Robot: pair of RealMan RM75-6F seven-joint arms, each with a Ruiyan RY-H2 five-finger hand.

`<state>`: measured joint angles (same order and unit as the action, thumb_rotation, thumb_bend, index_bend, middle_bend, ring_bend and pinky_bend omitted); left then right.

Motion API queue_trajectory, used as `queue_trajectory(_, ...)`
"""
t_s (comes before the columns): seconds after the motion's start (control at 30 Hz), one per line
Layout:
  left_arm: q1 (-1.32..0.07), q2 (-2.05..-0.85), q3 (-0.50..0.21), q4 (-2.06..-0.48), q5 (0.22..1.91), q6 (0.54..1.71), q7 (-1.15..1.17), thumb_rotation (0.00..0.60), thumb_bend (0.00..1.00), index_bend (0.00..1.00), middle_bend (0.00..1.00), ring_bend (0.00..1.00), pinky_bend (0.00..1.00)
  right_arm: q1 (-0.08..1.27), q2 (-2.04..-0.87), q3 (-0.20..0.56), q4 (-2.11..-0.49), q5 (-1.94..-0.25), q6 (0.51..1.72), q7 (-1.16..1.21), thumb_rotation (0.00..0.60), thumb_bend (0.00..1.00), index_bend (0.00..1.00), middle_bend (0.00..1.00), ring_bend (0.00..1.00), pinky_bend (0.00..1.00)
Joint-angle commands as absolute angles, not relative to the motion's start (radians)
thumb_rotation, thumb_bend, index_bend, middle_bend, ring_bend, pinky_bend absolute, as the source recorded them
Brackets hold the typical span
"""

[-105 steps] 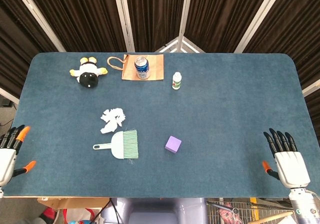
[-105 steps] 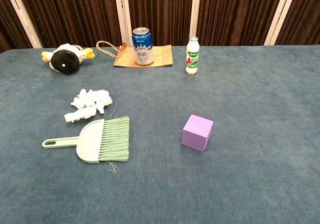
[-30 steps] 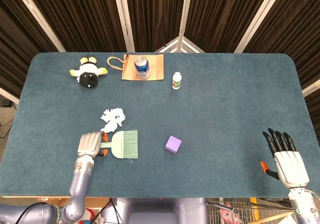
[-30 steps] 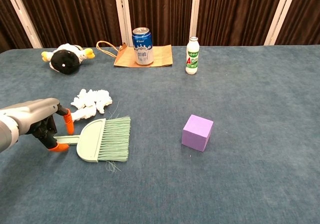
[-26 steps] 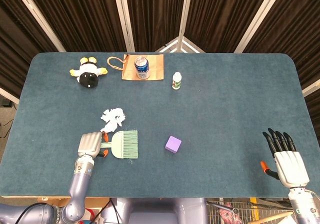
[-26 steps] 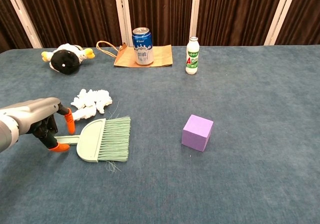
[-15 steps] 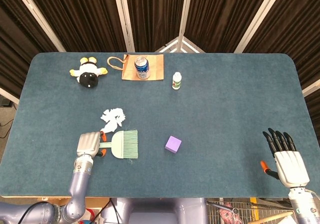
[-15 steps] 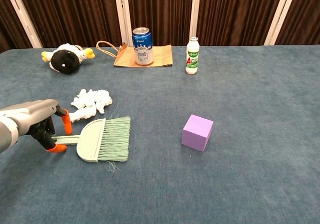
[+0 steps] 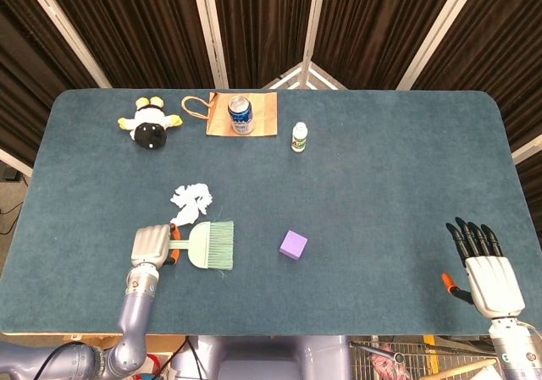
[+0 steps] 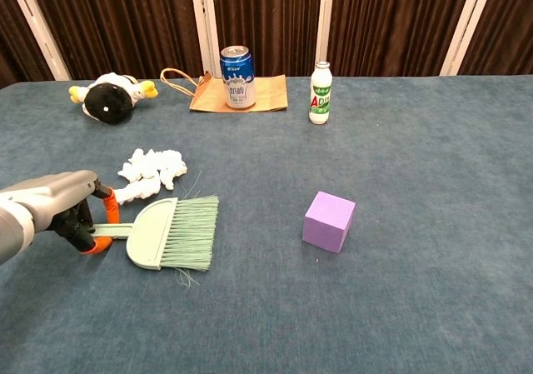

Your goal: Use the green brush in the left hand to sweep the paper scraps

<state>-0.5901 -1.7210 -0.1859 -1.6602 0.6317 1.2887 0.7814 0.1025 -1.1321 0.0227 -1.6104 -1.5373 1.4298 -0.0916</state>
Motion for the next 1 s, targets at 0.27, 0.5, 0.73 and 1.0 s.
queue_trajectory(0.27,-0.612,-1.641,-0.237,-1.844,0.748,1.373,0.796,0.6,0.74,0.76,1.0,1.0,1.0,0.102,-1.132,0.023,-1.614,-1.537,1.43,-0.095,0.6,0.32,0.0,0.0,0.0,0.01)
queue_trajectory(0.5,-0.696,-1.654,-0.32,-1.823,0.672,1.372,0.897,0.6,0.74,0.77,1.0,1.0,1.0,0.101,-1.129,0.025,-1.615,-1.532,1.43,-0.088,0.6,0.32,0.0,0.0,0.0,0.01)
queue_trajectory(0.73,-0.793,-1.689,-0.369,-1.68,0.582,1.315,0.979,0.6,0.74,0.77,1.0,1.0,1.0,0.106,-1.131,0.029,-1.611,-1.517,1.416,-0.078,0.6,0.32,0.0,0.0,0.0,0.01)
queue_trajectory(1.0,-0.837,-1.726,-0.36,-1.521,0.501,1.24,0.992,0.6,0.74,0.77,1.0,1.0,1.0,0.108,-1.13,0.032,-1.614,-1.499,1.403,-0.076,0.6,0.32,0.0,0.0,0.0,0.01)
